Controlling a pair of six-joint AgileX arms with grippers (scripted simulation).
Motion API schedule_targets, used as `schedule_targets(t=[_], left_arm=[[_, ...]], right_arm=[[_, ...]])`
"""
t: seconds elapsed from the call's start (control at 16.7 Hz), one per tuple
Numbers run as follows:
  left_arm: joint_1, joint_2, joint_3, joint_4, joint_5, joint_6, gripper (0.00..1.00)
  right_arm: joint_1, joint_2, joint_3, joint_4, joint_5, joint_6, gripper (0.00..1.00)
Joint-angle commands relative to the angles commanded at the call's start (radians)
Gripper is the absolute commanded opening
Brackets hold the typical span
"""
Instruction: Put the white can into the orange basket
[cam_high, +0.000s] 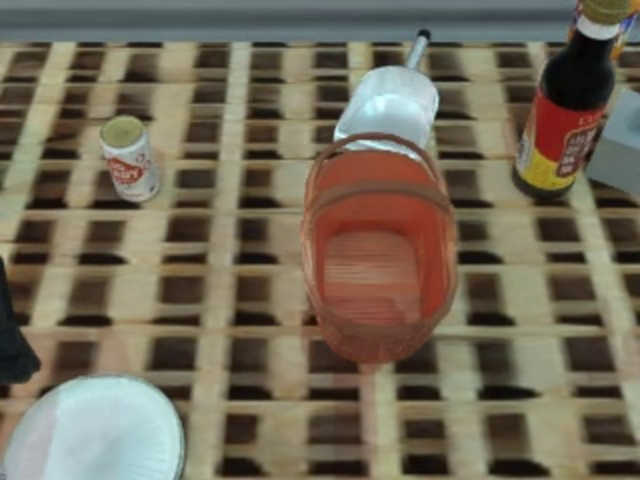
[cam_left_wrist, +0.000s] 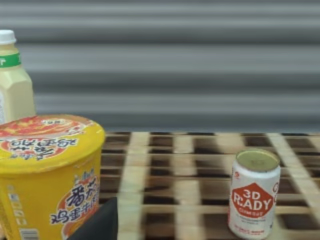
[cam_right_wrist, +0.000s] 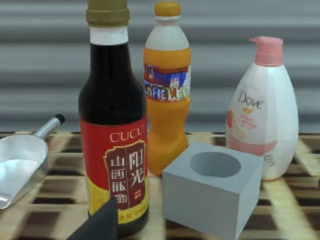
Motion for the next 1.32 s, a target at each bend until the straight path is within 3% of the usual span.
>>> schedule_targets(t=[0.3, 0.6, 1.32], left_arm=[[-0.009, 0.044, 0.04, -0.03, 0.011, 0.013, 1.0], [-0.041, 0.278, 0.255, -0.191, 0.054, 0.078, 1.0], [-0.119, 1.352, 1.257, -0.915, 0.118, 0.339, 1.0]], right_arm=[[0.0, 0.0, 0.0, 0.0, 0.0, 0.0, 1.0], [0.0, 0.0, 0.0, 0.0, 0.0, 0.0, 1.0], [0.0, 0.0, 0.0, 0.0, 0.0, 0.0, 1.0]])
